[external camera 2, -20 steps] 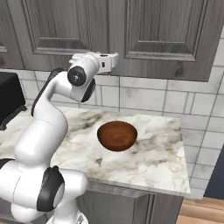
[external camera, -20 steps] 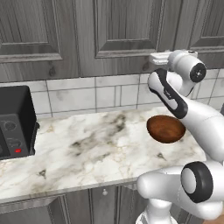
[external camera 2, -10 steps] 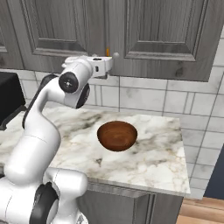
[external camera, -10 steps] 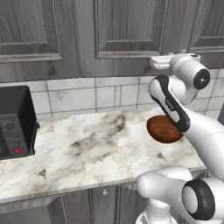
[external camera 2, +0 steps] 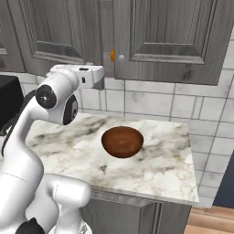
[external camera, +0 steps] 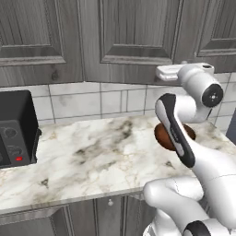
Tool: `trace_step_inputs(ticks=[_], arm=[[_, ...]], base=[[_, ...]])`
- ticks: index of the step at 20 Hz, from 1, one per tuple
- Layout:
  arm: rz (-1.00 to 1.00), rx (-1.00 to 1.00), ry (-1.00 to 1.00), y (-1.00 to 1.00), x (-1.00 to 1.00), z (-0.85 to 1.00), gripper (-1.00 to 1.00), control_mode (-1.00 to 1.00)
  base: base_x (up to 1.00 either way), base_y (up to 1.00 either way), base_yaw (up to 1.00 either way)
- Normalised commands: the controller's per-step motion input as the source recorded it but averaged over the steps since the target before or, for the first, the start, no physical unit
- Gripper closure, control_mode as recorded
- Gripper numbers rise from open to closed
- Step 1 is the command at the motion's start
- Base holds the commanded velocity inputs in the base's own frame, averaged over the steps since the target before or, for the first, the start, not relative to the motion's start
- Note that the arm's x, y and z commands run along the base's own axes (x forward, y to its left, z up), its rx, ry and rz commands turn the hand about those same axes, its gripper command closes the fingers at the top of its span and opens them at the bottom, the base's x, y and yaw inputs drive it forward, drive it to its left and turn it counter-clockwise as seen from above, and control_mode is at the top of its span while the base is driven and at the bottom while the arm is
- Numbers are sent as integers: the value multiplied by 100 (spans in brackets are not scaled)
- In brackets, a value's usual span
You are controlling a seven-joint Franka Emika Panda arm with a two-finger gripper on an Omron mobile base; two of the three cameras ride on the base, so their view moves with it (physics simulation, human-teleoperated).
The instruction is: Open the cabinet. Pick the mango and orange from the cabinet and place them into the bowl. Then close the cabinet.
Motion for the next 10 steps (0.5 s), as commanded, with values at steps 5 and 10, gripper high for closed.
trace_step_inputs(ticks=[5, 10], arm=[[-10, -1, 0, 99, -49, 9, 100, -100], [-13, -3, 0, 100, -39, 9, 100, -100]], base=[[0, 0, 0], [0, 0, 0]])
